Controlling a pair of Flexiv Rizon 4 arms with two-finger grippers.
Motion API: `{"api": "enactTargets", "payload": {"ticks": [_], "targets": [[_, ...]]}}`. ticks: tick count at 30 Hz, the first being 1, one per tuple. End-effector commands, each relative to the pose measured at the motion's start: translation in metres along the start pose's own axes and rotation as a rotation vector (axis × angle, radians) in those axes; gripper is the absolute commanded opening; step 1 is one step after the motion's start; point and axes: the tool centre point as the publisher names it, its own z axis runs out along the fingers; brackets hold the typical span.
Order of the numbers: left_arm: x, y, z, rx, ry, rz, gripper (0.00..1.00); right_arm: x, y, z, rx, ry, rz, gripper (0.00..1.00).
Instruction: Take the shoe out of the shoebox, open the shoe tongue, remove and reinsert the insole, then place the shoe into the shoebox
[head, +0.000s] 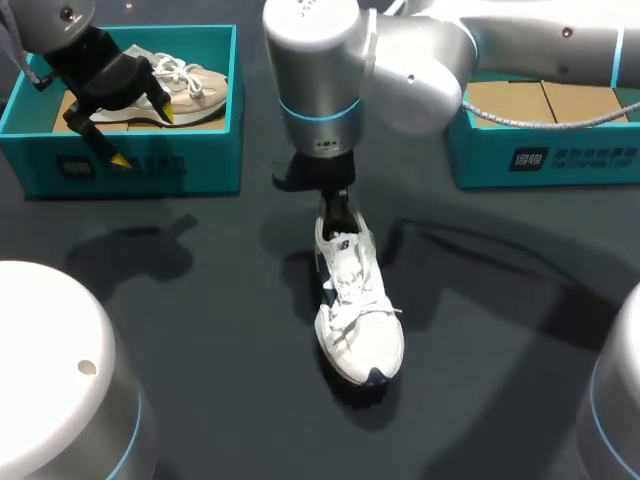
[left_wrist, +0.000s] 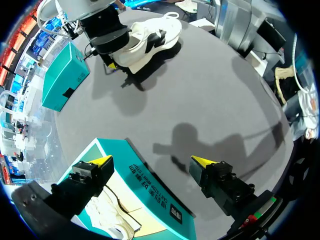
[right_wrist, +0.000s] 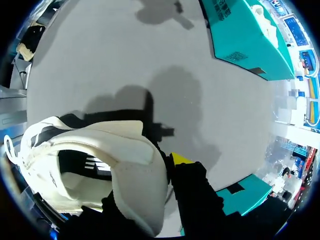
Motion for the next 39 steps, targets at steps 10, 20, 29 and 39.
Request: {"api": "enactTargets", "payload": {"ticks": [10, 20, 29, 39], "targets": [[0.0, 0.0, 0.0, -0.002, 0.001, 0.001, 1.0, -0.007, -0.025, -0.053, -0.015, -0.021, 0.07, 0.0], [0.0, 0.0, 0.0, -0.002, 0.001, 0.001, 1.0, -0.008, -0.029, -0.056, -0.015, -0.019, 0.075, 0.0], [0.0, 0.0, 0.0, -0.002, 0.001, 0.001, 1.0, -0.02, -0.065, -0.086, -0.007, -0.025, 0.089, 0.0], [0.0, 0.0, 0.0, -0.002, 0.001, 0.001, 1.0, -0.038, -0.1, -0.108, 0.019, -0.038, 0.12, 0.0]]}}
